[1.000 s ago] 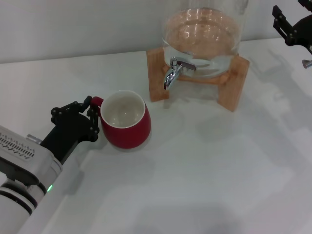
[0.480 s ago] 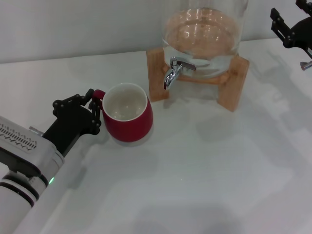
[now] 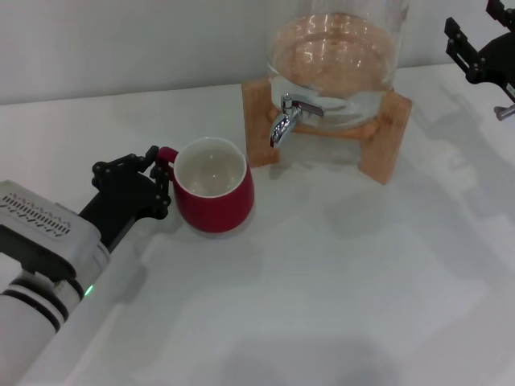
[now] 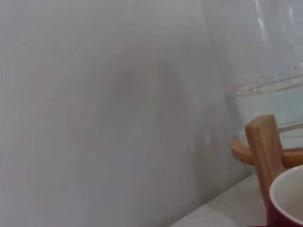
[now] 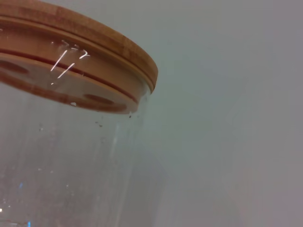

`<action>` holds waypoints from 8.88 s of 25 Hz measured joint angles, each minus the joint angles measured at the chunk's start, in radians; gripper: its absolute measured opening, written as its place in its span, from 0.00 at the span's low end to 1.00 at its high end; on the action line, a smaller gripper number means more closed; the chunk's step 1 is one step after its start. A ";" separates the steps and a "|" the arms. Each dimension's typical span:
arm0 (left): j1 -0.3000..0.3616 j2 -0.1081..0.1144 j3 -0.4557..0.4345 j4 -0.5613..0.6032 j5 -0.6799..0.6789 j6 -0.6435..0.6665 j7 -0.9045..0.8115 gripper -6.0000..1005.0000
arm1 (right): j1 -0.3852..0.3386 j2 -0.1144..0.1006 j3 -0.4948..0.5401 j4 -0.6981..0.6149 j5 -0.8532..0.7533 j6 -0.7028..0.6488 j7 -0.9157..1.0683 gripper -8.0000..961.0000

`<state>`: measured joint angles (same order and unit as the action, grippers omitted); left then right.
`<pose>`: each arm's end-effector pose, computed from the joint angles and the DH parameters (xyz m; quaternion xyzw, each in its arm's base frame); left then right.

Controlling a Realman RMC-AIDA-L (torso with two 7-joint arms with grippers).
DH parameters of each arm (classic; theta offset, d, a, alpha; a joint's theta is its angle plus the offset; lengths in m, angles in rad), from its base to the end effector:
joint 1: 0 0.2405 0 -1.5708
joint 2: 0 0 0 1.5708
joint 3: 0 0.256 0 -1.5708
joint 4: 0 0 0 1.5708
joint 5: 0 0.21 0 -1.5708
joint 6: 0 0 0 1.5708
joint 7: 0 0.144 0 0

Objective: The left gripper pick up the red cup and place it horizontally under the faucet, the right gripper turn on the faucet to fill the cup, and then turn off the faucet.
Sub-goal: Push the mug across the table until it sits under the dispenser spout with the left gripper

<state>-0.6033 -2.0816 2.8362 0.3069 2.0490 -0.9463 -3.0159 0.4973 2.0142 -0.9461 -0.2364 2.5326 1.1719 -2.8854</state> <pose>-0.2524 0.3452 -0.1032 -0.8526 -0.0935 -0.2145 0.4671 0.3159 0.3771 0.0639 -0.7130 0.0982 0.2879 0.6317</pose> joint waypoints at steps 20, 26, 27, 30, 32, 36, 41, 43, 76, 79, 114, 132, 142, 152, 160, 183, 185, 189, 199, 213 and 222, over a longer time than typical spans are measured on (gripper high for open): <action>-0.016 -0.006 -0.003 0.035 -0.002 0.038 0.000 0.12 | -0.006 -0.004 -0.014 -0.002 -0.021 0.000 0.000 0.69; -0.029 -0.005 0.000 0.078 0.001 0.081 0.000 0.12 | -0.017 -0.005 -0.014 -0.007 -0.028 0.000 0.000 0.69; -0.032 -0.004 0.001 0.084 0.002 0.086 0.000 0.12 | -0.020 -0.005 -0.014 -0.007 -0.028 0.000 0.000 0.69; -0.035 -0.005 0.000 0.089 0.004 0.087 0.000 0.12 | -0.026 -0.005 -0.014 -0.008 -0.036 0.003 0.000 0.69; -0.033 -0.005 -0.002 0.091 0.004 0.086 0.000 0.12 | -0.027 -0.006 -0.014 -0.008 -0.040 0.004 0.000 0.69; -0.028 -0.005 -0.002 0.098 0.001 0.088 0.000 0.12 | -0.028 -0.006 -0.014 -0.009 -0.040 0.006 0.000 0.69; -0.009 -0.007 -0.006 0.095 -0.003 0.085 0.001 0.12 | -0.028 -0.006 -0.014 -0.009 -0.040 0.007 0.000 0.69; 0.000 -0.007 -0.012 0.092 -0.004 0.080 0.001 0.12 | -0.028 -0.006 -0.014 -0.009 -0.040 0.007 0.000 0.69; -0.038 0.001 -0.007 0.048 0.005 0.091 0.000 0.13 | -0.036 -0.002 -0.023 -0.003 -0.040 0.043 0.000 0.69; -0.038 0.001 -0.006 0.050 0.006 0.091 0.000 0.13 | -0.038 -0.002 -0.023 -0.001 -0.040 0.046 0.000 0.69; -0.019 -0.002 -0.052 0.059 -0.003 0.092 0.000 0.13 | -0.044 -0.004 -0.026 -0.005 -0.047 0.046 0.005 0.69; 0.010 -0.006 -0.069 0.066 -0.003 0.096 0.004 0.14 | -0.042 -0.004 -0.028 -0.007 -0.052 0.048 0.021 0.69; -0.005 -0.008 -0.078 0.076 -0.003 0.155 0.005 0.14 | -0.032 -0.006 -0.045 -0.009 -0.052 0.050 0.024 0.69; -0.025 -0.005 -0.109 0.101 0.004 0.219 0.006 0.14 | -0.029 -0.007 -0.062 -0.011 -0.052 0.051 0.025 0.69; -0.050 -0.005 -0.102 0.106 0.008 0.245 0.006 0.14 | -0.029 -0.008 -0.074 -0.026 -0.052 0.052 0.025 0.69; -0.127 -0.003 -0.101 0.124 0.008 0.352 0.006 0.14 | -0.029 -0.005 -0.079 -0.037 -0.066 0.059 0.025 0.69; -0.130 -0.003 -0.101 0.125 0.008 0.358 0.006 0.14 | -0.029 -0.004 -0.081 -0.037 -0.066 0.062 0.024 0.69; -0.131 -0.003 -0.101 0.126 0.009 0.367 0.006 0.14 | -0.028 -0.003 -0.091 -0.041 -0.066 0.063 0.024 0.69; -0.149 -0.007 -0.108 0.128 0.002 0.408 0.004 0.15 | -0.028 -0.003 -0.102 -0.045 -0.066 0.065 0.025 0.69; -0.150 -0.008 -0.148 0.143 -0.001 0.454 0.006 0.18 | -0.036 -0.007 -0.107 -0.047 -0.066 0.064 0.027 0.69; -0.133 -0.008 -0.149 0.164 -0.002 0.455 0.010 0.25 | -0.035 -0.010 -0.114 -0.047 -0.066 0.058 0.028 0.69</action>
<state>-0.7367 -2.0900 2.6874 0.4705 2.0474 -0.4908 -3.0060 0.4627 2.0038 -1.0600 -0.2838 2.4667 1.2301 -2.8577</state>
